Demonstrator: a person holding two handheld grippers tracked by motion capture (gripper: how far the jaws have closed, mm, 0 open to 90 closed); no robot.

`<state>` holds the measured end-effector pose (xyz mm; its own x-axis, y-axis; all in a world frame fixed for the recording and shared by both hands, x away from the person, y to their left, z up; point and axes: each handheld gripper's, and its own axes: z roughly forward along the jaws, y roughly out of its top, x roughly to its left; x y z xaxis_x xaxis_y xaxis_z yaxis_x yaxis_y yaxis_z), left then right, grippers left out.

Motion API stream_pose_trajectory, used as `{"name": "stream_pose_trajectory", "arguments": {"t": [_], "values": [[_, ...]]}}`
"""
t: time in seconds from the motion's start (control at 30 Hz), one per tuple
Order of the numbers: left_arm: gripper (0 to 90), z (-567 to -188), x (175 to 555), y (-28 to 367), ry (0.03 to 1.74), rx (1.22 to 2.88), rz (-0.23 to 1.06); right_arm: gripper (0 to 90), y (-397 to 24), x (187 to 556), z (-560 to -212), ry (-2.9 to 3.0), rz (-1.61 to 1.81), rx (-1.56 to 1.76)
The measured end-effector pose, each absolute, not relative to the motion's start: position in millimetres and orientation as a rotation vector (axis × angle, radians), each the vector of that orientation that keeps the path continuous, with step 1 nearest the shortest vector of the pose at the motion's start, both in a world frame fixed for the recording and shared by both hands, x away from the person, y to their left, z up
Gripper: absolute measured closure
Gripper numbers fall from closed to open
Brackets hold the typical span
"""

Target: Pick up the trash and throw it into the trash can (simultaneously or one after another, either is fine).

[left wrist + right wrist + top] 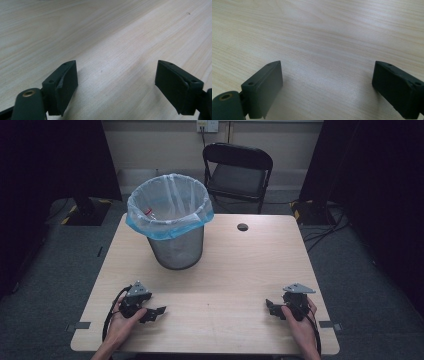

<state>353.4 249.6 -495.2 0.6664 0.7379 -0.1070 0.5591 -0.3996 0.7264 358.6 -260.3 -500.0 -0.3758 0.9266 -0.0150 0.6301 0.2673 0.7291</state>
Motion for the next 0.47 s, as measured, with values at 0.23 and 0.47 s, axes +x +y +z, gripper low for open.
{"name": "stream_pose_trajectory", "arguments": {"t": [0.23,0.47], "values": [[15.6,-500.2,347.7,243.4,0.966,2.131,0.399,8.9,-260.3,358.6,-500.0,2.101,0.897,1.406],[15.0,-500.1,346.7,240.9,0.97,2.145,0.42,8.9,-260.3,358.6,-500.0,2.101,0.897,1.406]]}}
